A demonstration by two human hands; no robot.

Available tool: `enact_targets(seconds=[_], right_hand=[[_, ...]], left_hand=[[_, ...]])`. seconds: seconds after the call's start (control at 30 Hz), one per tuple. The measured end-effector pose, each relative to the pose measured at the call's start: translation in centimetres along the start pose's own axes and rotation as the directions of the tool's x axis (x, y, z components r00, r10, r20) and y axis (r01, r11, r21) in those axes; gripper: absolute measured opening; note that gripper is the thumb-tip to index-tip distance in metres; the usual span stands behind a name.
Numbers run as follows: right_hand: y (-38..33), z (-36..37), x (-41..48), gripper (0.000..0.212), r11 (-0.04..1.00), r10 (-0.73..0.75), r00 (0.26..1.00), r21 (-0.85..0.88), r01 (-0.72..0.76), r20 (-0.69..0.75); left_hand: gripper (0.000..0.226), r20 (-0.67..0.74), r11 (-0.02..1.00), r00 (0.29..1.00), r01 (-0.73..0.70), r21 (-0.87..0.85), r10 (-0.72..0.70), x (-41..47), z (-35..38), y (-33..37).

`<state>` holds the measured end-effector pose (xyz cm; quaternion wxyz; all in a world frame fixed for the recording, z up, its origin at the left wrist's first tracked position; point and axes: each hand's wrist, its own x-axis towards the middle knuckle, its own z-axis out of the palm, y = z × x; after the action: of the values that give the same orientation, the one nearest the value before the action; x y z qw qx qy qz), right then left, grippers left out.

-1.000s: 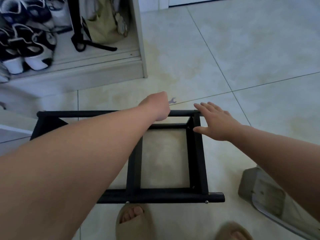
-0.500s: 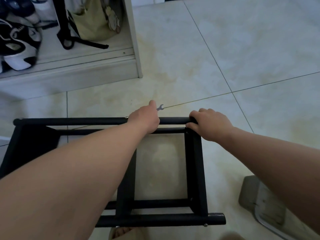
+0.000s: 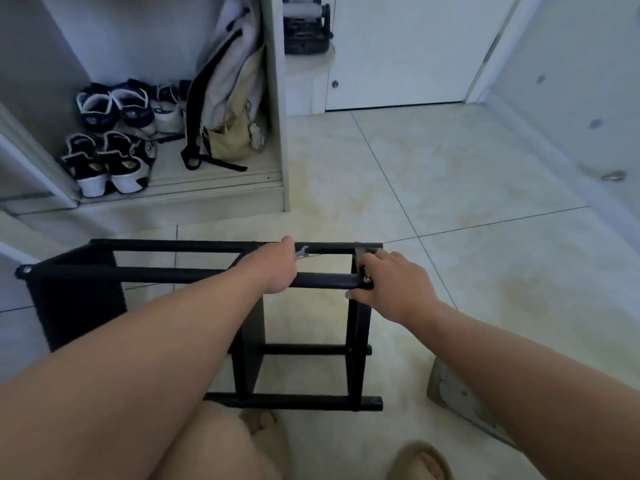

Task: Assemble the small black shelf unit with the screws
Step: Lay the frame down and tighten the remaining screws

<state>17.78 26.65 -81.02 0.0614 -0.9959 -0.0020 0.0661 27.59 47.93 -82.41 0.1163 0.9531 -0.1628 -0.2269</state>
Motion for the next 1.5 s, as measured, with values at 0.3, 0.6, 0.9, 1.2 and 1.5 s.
enact_targets(seconds=[0.3,0.6,0.9,1.2,1.5], right_hand=[[-4.4,2.1,-12.2,0.078,0.997,-0.008,0.994,0.082,-0.001,0.105],[-6.5,7.1,-20.8,0.080,0.995,0.067,0.995,0.065,-0.073,0.080],[-7.3,10.3,-26.2,0.082,0.965,0.067,0.969,0.231,-0.123,0.236],[-7.3,9.0,-27.4,0.084,0.958,-0.017,0.914,0.268,-0.101,0.405],[-7.4,8.7,-28.4,0.137,0.985,0.069,0.963,-0.168,-0.025,0.259]], left_hand=[[0.030,0.207,0.982,0.973,0.060,0.182,-0.098,-11.2,1.4,2.0],[0.008,0.068,0.997,0.995,0.076,-0.026,-0.074,-18.4,9.2,0.4],[0.013,0.084,0.997,0.996,0.014,-0.075,-0.007,-22.7,13.1,-1.1],[0.015,0.030,0.996,0.997,0.073,-0.049,-0.072,-24.9,15.4,-1.7],[0.014,0.207,0.980,0.960,0.198,-0.023,-0.189,-25.1,15.0,-2.0]])
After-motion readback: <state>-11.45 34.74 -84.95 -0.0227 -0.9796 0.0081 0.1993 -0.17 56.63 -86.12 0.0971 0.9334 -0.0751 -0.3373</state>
